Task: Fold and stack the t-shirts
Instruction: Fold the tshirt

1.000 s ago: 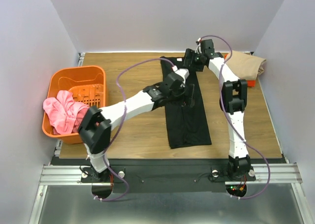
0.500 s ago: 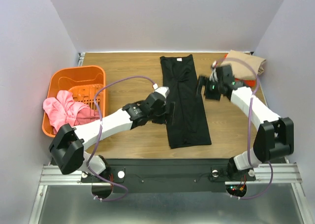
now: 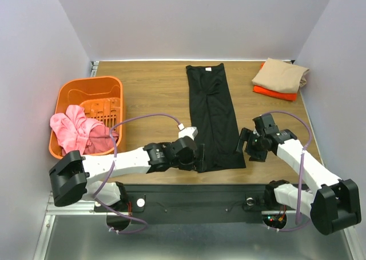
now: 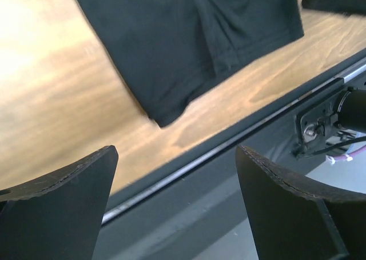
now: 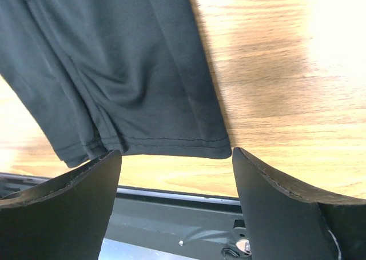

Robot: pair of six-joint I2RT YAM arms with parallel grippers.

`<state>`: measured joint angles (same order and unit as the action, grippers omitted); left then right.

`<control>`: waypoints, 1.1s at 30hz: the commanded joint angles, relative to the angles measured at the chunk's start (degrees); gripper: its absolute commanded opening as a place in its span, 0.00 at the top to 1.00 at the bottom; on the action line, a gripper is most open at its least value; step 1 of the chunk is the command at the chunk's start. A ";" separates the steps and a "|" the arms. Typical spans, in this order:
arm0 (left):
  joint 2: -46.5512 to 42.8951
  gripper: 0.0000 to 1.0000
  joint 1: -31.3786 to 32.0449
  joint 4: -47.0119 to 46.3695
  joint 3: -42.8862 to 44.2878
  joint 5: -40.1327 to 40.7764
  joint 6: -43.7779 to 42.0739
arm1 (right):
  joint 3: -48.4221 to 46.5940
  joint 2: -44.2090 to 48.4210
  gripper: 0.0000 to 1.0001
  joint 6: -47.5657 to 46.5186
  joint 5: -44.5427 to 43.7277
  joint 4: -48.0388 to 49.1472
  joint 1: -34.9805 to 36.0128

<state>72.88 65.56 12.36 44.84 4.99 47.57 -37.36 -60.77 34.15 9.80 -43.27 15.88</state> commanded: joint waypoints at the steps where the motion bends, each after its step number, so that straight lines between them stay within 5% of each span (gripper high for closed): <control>1: -0.29 0.04 2.55 -2.52 -1.07 4.40 8.67 | -0.25 -0.40 0.16 2.59 -2.68 -1.47 0.64; 27: 11.84 0.08 2.99 -0.93 7.63 7.49 7.97 | 6.25 -2.07 0.26 8.83 -5.05 3.10 1.61; 33: 12.20 0.10 2.73 0.30 6.84 8.10 9.29 | 6.43 -3.56 0.44 8.56 -5.76 3.45 2.14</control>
<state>85.36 68.42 11.60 50.87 11.18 56.18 -30.92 -63.88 42.06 5.80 -41.54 17.28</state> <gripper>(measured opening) 0.907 0.614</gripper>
